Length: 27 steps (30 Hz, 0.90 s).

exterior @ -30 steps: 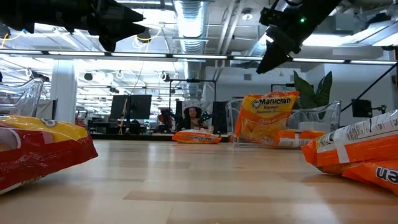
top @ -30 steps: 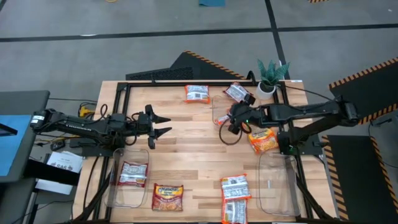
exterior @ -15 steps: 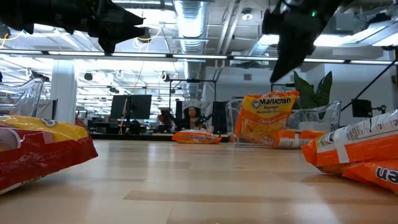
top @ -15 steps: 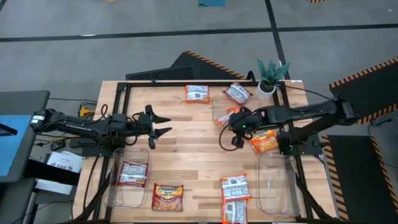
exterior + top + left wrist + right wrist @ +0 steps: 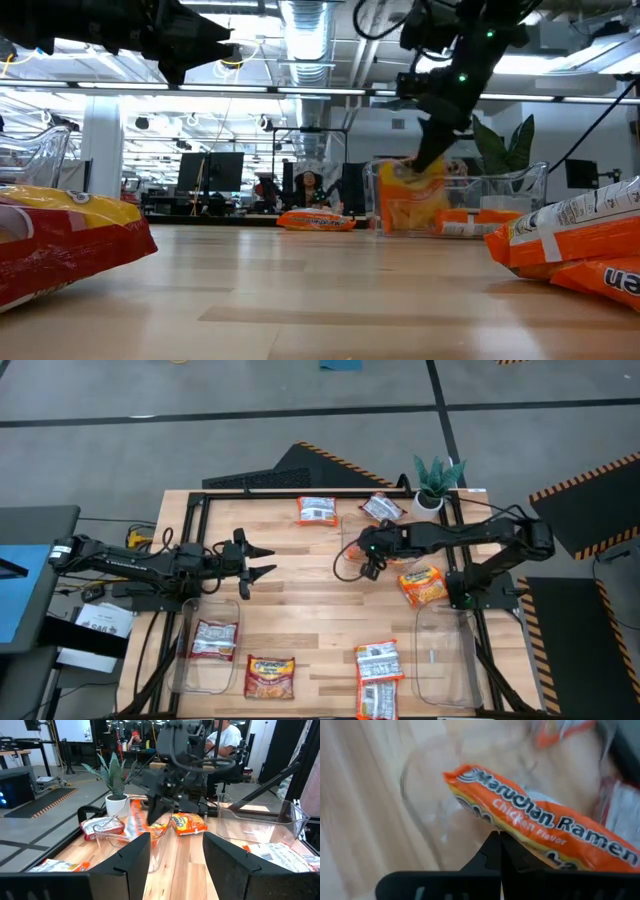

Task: Sort Maruchan noodles
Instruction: Put the orange noodle pack into the top transparent bin, then put the red noodle pack into the bottom left transparent bin

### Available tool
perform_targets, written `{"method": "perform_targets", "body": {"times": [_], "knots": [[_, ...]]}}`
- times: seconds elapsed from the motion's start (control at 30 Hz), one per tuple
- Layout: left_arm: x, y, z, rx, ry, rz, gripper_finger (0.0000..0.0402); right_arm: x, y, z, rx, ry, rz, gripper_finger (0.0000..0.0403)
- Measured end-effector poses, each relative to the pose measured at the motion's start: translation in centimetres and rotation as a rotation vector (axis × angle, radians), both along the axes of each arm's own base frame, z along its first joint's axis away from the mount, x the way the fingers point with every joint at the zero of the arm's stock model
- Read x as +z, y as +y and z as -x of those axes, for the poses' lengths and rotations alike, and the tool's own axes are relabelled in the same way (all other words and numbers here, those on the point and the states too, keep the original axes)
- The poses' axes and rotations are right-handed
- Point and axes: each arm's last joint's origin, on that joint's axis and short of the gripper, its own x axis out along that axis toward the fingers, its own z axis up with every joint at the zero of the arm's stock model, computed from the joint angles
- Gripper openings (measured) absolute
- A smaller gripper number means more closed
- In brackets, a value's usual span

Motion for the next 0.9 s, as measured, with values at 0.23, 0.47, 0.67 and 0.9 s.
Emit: {"method": "perform_targets", "body": {"times": [0.23,0.47,0.67,0.9], "knots": [[-0.1,0.0,0.0,0.002,0.007,-0.007,0.0171,2.6,-0.9,0.3,-0.043,-0.123,0.192,0.0010],[-0.1,0.1,0.0,0.021,0.016,-0.006,0.0171,5.0,-2.4,2.0,-0.176,-0.205,0.277,0.0035],[-0.1,0.1,0.0,0.026,0.014,0.003,0.0171,4.5,-7.7,3.7,-0.379,-0.245,0.158,0.0064],[-0.2,0.1,0.0,0.037,0.019,-0.011,0.0171,2.3,-12.1,5.2,-0.554,-0.271,-0.040,0.0156]]}}
